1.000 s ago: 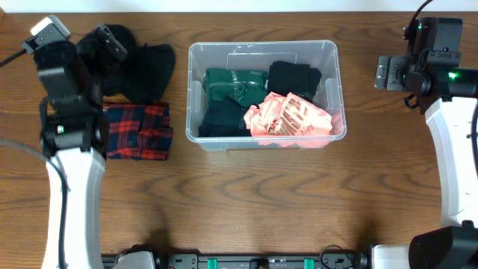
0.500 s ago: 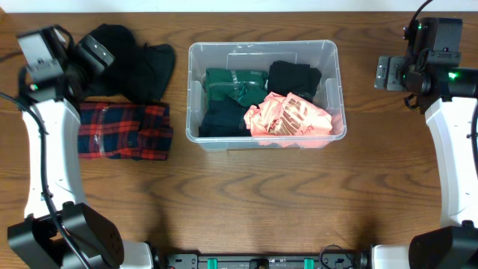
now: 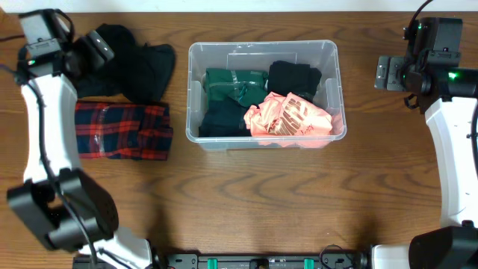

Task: Pack container
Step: 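Lower the left gripper onto the black garment and close it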

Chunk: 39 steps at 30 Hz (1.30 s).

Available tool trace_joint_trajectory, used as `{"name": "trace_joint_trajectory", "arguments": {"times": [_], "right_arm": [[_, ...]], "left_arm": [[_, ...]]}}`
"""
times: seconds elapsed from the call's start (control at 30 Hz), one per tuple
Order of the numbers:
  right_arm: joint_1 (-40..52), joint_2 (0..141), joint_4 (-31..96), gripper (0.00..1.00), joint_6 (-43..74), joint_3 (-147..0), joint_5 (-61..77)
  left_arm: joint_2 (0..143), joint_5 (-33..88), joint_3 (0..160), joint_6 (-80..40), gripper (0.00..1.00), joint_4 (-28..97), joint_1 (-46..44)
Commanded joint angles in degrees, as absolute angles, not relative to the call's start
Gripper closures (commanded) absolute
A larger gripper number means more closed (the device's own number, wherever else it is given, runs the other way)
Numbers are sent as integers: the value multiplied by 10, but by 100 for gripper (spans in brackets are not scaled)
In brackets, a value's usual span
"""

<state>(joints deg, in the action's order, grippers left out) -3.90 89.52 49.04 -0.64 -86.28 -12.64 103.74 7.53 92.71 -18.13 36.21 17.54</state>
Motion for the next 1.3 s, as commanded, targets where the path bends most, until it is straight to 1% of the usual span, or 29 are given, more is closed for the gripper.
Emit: {"name": "trace_joint_trajectory", "arguments": {"times": [0.0,0.2,0.77,1.0,1.27], "right_arm": [[-43,898,491,1,-7,-862,-131],[-43,898,491,1,-7,-862,-131],[-43,898,491,1,-7,-862,-131],[-43,898,491,1,-7,-862,-131],[-43,898,491,1,-7,-862,-131]], "left_arm": [[1074,102,928,-172,2,369,169],[1126,112,928,-173,2,364,160],[1183,106,916,-335,2,328,161],[1204,103,912,-352,2,292,161],[1215,81,910,-426,2,270,166]]}}
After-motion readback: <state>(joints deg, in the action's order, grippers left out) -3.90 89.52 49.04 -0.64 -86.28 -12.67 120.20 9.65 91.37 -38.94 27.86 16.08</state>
